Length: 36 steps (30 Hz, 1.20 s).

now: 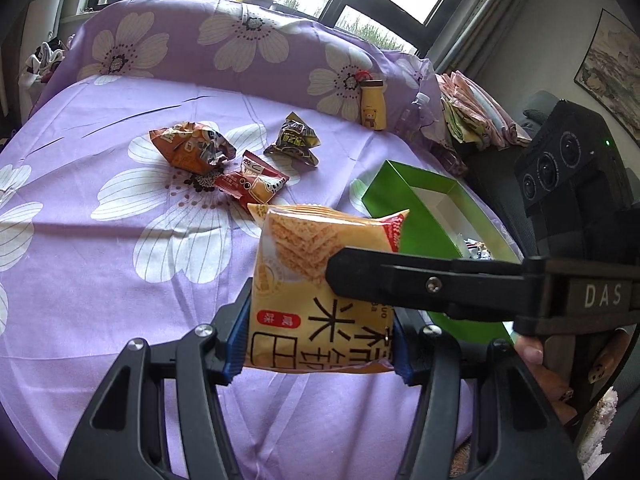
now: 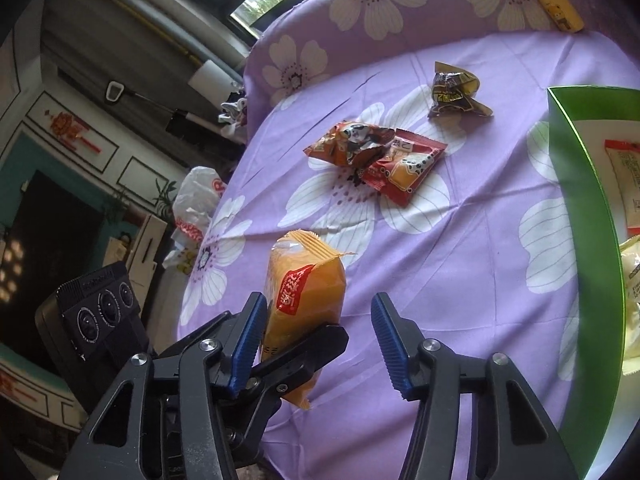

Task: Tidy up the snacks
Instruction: 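Grasp the small orange packet with the right gripper while the left gripper lifts the rice cracker bag, then carry both held packets with both grippers over the green box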

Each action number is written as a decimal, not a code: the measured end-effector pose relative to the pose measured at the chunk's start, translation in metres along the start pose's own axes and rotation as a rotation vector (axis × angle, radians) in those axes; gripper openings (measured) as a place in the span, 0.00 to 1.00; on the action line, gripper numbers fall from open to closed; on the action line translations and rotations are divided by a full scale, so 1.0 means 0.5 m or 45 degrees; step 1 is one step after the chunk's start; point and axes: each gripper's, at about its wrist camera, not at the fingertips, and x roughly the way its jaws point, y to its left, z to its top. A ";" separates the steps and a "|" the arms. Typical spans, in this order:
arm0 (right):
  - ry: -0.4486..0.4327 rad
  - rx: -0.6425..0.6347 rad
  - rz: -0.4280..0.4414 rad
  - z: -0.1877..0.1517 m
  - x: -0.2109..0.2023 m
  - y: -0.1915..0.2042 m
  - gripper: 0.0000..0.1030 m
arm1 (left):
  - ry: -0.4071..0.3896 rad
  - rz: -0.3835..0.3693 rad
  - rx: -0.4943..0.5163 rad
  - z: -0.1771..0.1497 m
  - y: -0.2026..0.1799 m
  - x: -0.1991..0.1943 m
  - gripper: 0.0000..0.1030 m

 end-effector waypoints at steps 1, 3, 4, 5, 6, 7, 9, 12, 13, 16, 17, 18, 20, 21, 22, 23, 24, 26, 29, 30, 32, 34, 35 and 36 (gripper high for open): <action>0.001 -0.003 0.003 -0.001 0.000 0.001 0.49 | 0.001 0.002 0.002 0.000 -0.001 0.001 0.55; 0.001 -0.010 0.018 -0.001 -0.001 0.003 0.41 | 0.005 0.001 0.003 0.000 -0.001 0.002 0.55; 0.005 -0.013 0.027 -0.001 -0.001 0.004 0.40 | 0.006 -0.003 0.002 0.000 0.000 0.003 0.55; 0.002 -0.018 0.020 -0.001 -0.003 0.005 0.40 | 0.006 -0.004 0.001 0.000 -0.001 0.003 0.55; -0.002 -0.022 0.016 -0.002 -0.003 0.006 0.39 | 0.004 -0.004 0.002 0.000 -0.002 0.003 0.55; -0.008 -0.026 0.012 -0.002 -0.004 0.007 0.38 | 0.002 -0.004 0.004 0.001 -0.002 0.002 0.55; -0.017 -0.026 0.007 -0.002 -0.006 0.008 0.38 | 0.002 -0.005 0.003 0.003 -0.003 0.002 0.55; -0.035 -0.037 -0.002 -0.001 -0.014 0.011 0.38 | -0.001 -0.013 0.007 0.010 -0.009 0.001 0.55; -0.044 -0.037 -0.003 0.000 -0.019 0.012 0.38 | -0.003 -0.014 0.012 0.013 -0.013 0.000 0.55; -0.071 -0.034 -0.002 0.002 -0.035 0.009 0.38 | -0.007 -0.016 0.040 0.023 -0.029 0.001 0.55; -0.079 -0.032 -0.001 0.002 -0.041 0.007 0.38 | -0.006 -0.016 0.048 0.026 -0.035 0.001 0.55; -0.088 -0.030 0.000 0.003 -0.047 0.006 0.38 | -0.006 -0.016 0.059 0.029 -0.040 0.001 0.55; -0.109 -0.024 0.001 0.005 -0.059 0.002 0.38 | -0.006 -0.017 0.070 0.036 -0.052 0.002 0.55; -0.120 -0.024 -0.003 0.006 -0.065 0.001 0.38 | -0.003 -0.019 0.073 0.040 -0.058 0.003 0.55; -0.132 -0.024 -0.012 0.007 -0.071 0.000 0.38 | -0.001 -0.020 0.078 0.044 -0.064 0.006 0.55; -0.145 -0.028 -0.024 0.008 -0.078 0.000 0.38 | -0.001 -0.021 0.089 0.049 -0.072 0.007 0.55; -0.160 -0.031 -0.036 0.009 -0.085 -0.001 0.38 | -0.003 -0.023 0.104 0.053 -0.080 0.009 0.55; -0.188 -0.027 -0.051 0.011 -0.100 -0.005 0.37 | -0.004 -0.028 0.126 0.062 -0.096 0.012 0.55; -0.226 -0.005 -0.049 0.015 -0.125 -0.019 0.37 | -0.005 -0.043 0.146 0.073 -0.119 0.019 0.55; -0.238 0.002 -0.049 0.017 -0.133 -0.025 0.37 | -0.005 -0.048 0.151 0.076 -0.126 0.022 0.55; -0.263 0.019 -0.051 0.020 -0.149 -0.036 0.37 | 0.001 -0.059 0.160 0.084 -0.143 0.031 0.55; -0.287 0.037 -0.059 0.022 -0.165 -0.047 0.37 | 0.008 -0.065 0.172 0.090 -0.161 0.041 0.55; -0.299 0.046 -0.063 0.023 -0.172 -0.053 0.37 | 0.009 -0.065 0.181 0.093 -0.171 0.045 0.55; -0.310 0.055 -0.066 0.023 -0.179 -0.059 0.37 | 0.010 -0.067 0.190 0.096 -0.180 0.050 0.55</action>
